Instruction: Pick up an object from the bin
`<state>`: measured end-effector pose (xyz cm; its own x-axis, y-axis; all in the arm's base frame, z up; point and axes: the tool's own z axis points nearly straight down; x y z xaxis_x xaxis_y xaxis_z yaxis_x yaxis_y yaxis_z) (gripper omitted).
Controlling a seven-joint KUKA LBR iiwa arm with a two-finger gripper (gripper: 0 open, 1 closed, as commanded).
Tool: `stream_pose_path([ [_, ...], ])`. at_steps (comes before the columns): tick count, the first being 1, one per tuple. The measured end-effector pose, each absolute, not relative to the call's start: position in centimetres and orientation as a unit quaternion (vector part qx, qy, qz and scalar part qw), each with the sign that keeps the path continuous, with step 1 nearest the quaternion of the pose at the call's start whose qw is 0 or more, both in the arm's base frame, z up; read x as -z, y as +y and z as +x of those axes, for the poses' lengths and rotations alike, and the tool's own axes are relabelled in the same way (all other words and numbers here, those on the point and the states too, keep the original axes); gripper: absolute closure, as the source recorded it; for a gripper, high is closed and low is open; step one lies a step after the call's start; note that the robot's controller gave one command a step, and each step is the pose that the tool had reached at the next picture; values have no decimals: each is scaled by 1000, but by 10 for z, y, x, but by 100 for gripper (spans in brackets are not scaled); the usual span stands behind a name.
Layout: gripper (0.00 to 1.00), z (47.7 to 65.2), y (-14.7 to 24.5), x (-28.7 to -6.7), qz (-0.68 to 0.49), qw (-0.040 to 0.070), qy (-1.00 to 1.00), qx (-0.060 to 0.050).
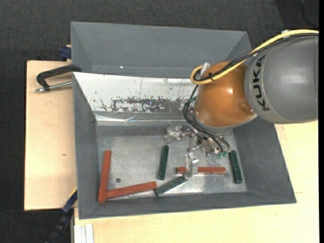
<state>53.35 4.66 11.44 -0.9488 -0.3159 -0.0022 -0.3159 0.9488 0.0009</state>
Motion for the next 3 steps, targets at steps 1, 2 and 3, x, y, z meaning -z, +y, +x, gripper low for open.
stream_pose_path([
  [1,100,521,81,-74,-206,0,979,0],
  [2,100,521,80,-74,-206,0,979,0],
  [3,100,535,188,-76,-371,5,929,0],
])
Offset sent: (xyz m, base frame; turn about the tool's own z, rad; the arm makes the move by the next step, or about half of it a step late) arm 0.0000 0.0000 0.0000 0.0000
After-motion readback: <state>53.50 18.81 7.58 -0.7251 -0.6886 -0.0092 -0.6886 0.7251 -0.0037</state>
